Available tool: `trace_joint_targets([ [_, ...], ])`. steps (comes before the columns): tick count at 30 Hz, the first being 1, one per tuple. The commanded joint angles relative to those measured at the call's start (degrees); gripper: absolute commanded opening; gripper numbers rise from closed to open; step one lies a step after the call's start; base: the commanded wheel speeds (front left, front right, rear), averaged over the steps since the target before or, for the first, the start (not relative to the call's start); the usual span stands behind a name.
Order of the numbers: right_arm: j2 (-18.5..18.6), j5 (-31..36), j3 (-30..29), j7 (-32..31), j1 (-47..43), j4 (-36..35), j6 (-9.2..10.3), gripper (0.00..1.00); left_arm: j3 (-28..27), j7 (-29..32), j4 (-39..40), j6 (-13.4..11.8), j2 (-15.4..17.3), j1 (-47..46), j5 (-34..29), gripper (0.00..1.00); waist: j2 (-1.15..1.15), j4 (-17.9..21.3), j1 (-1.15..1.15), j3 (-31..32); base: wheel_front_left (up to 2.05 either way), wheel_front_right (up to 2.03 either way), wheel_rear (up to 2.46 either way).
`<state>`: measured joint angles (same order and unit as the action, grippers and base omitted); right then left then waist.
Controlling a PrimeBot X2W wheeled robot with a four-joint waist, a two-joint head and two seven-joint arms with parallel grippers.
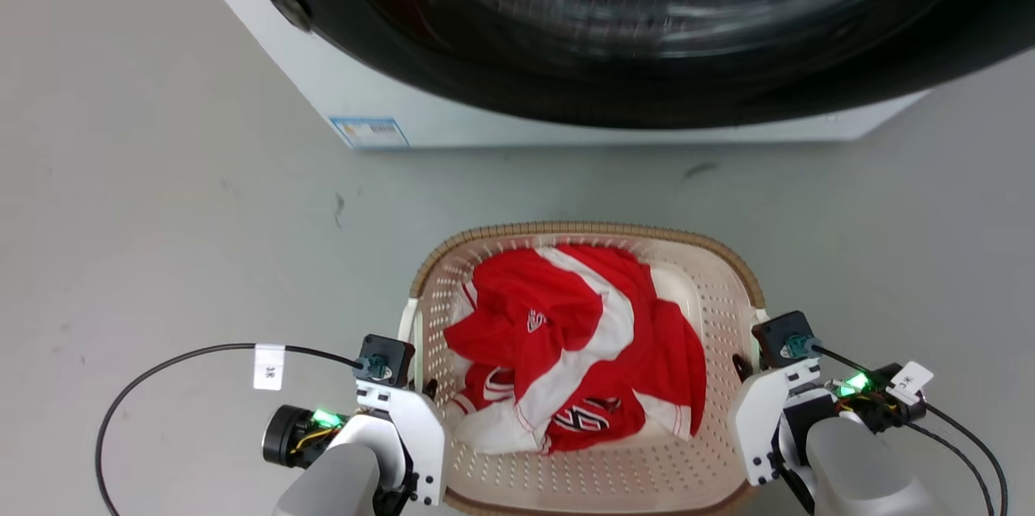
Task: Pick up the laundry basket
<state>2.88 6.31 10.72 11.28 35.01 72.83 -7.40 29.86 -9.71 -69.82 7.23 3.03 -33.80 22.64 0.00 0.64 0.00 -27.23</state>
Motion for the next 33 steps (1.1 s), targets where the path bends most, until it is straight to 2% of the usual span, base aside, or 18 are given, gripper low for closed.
trace_joint_targets([
  [1,0.0,-0.4,1.7,-0.7,-1.0,0.3,-0.16,0.00,1.2,0.9,0.2,0.4,-0.3,-1.0,0.7,0.00,0.00,-0.9,0.00,4.0,0.00,0.00,0.00],
  [11,-0.2,-11.1,12.4,-10.4,-3.0,-0.5,-0.24,0.00,9.1,11.5,2.7,0.3,2.1,-1.2,8.0,0.00,0.00,-2.8,0.00,12.5,0.00,0.00,0.00],
  [19,-0.3,-20.4,22.2,-18.8,-4.9,-2.9,-0.45,0.00,16.4,18.7,7.3,0.4,5.6,-0.2,15.1,0.00,0.00,-3.2,0.00,18.7,0.00,0.00,0.00],
  [33,-0.3,-31.3,33.5,-27.0,-4.7,-2.9,-0.51,0.00,26.5,29.3,11.2,0.4,9.4,-0.7,27.1,0.00,0.00,-2.7,0.00,26.2,0.00,0.00,0.00],
])
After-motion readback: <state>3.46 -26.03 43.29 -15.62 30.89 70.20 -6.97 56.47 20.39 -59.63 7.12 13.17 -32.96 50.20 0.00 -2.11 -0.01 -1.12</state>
